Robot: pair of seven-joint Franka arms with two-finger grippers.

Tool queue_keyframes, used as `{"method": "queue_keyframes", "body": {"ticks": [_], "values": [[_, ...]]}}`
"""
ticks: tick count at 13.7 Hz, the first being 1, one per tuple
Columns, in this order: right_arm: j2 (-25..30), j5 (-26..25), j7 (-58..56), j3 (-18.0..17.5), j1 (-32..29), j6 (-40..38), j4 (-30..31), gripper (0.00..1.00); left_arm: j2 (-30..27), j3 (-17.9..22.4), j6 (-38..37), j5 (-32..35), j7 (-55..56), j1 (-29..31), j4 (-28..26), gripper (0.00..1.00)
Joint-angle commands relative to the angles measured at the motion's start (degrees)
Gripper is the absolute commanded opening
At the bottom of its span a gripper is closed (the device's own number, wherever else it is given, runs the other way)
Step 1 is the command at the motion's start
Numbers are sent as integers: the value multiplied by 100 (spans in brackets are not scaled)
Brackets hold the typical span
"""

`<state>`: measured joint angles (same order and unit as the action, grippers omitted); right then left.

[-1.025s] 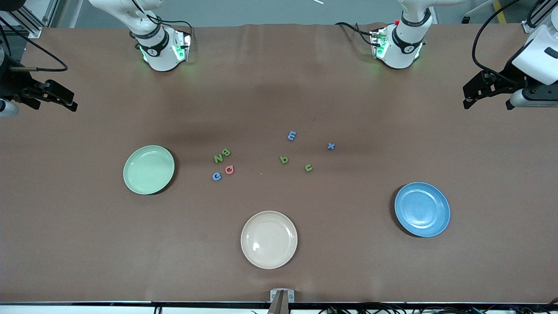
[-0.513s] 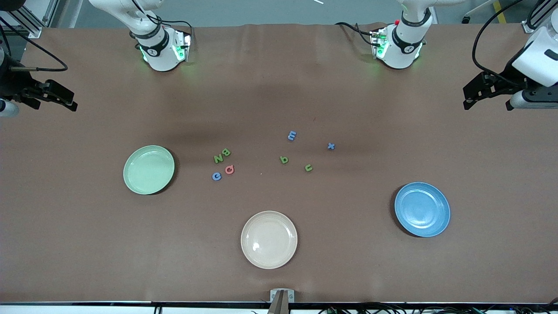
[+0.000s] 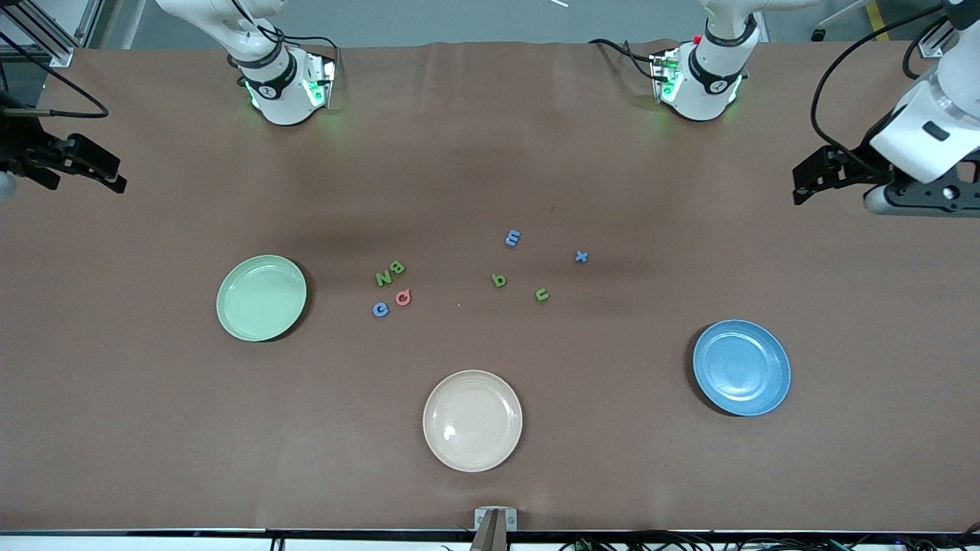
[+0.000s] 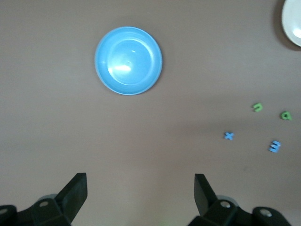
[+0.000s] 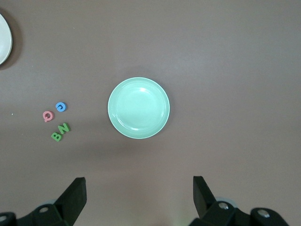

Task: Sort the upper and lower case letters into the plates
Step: 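Reach the left gripper to the blue x while the right gripper reaches the blue c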

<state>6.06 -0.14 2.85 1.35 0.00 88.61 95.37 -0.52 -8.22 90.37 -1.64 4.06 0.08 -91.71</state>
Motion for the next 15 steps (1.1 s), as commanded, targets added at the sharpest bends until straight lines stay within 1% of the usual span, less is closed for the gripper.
{"method": "queue_keyframes", "body": {"ticks": [1,4,6,9,11,13,14,15], "values": [[53,-13,-39,-12,-44,-64,-27,100,96,-109,208,-284,42,9,-127,100],[-131,-4,-47,-4,-122,-55,-185,100,149,-504,394,-258,559,0,-329,100],[-324,-4,-91,5,-271,-20,-282,100,149,-873,691,-232,858,9,-705,100],[-596,-118,-91,5,-368,33,-326,100,131,-1461,1560,-214,1402,18,-1444,100],[-702,-66,-83,5,-588,357,-300,100,131,-1805,2140,-66,1729,18,-1874,100],[-1027,-4,-109,5,-685,402,-326,100,158,-1981,2851,49,1738,18,-2427,100],[-1063,-21,-109,5,-711,498,-326,100,158,-1999,3220,49,1738,18,-2726,100],[-1263,-91,-100,5,-694,629,-326,100,201,-2008,3546,49,1738,-17,-2947,100]]}}
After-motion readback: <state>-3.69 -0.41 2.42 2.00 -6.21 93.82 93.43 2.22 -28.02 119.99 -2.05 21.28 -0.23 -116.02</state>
